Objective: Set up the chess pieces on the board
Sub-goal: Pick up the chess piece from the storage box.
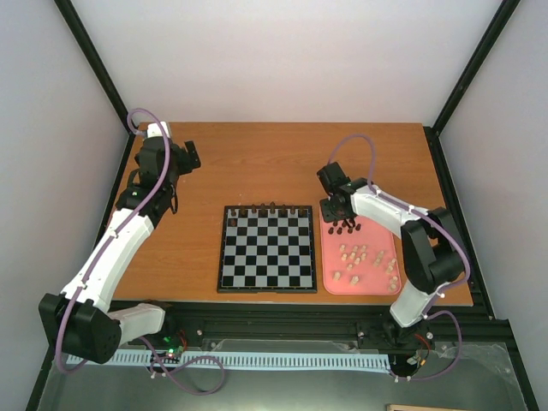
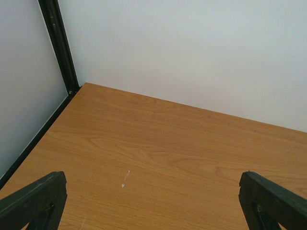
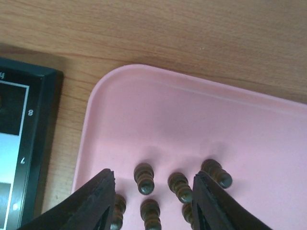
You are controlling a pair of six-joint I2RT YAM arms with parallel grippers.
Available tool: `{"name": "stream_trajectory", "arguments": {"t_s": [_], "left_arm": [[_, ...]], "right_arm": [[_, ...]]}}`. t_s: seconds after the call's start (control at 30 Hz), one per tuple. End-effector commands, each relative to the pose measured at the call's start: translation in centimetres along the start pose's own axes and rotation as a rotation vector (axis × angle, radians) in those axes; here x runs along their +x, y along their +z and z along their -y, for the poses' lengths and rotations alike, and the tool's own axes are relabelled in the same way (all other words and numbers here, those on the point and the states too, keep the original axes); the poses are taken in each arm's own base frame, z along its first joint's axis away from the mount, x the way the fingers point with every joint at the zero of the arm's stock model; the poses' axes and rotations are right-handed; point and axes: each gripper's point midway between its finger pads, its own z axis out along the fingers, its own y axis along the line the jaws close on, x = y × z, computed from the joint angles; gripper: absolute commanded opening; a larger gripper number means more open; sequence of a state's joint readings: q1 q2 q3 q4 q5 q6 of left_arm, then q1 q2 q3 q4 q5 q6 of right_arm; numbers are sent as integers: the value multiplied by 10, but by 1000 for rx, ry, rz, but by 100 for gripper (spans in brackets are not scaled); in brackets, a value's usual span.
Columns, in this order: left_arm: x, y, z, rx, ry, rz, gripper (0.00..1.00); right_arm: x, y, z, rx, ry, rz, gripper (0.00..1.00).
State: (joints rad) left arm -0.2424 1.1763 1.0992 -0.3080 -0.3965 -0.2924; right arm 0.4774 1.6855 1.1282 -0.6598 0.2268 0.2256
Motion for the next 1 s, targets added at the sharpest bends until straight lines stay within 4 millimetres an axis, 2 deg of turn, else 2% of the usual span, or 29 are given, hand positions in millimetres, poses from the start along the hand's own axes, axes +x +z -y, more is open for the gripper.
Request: {"name": "stream_trajectory", "arguments": {"t_s": [0.0,0.1,0.3,0.43,0.57,0.97], "left_arm": [[-10,1,5,9,-4,27,100],[-10,1,4,8,-4,29,100],[-10,1,4,9,-4,28,100],[-10,0,4,8,-5,29,100],[-11,0,4,11,-7,31,100],[-9,2,5,7,-5,26,100]], "right_arm": [[3,18,-2,-24,16,-24,41],[6,24,-6,-51,15,-41,36],[11,26,-3,-40,12,-57,36],[16,29,-4,-49,15,-72,31],[20,35,-3,-44,16,-89,30],[19,36,-3,-51,24,-92,14]]}}
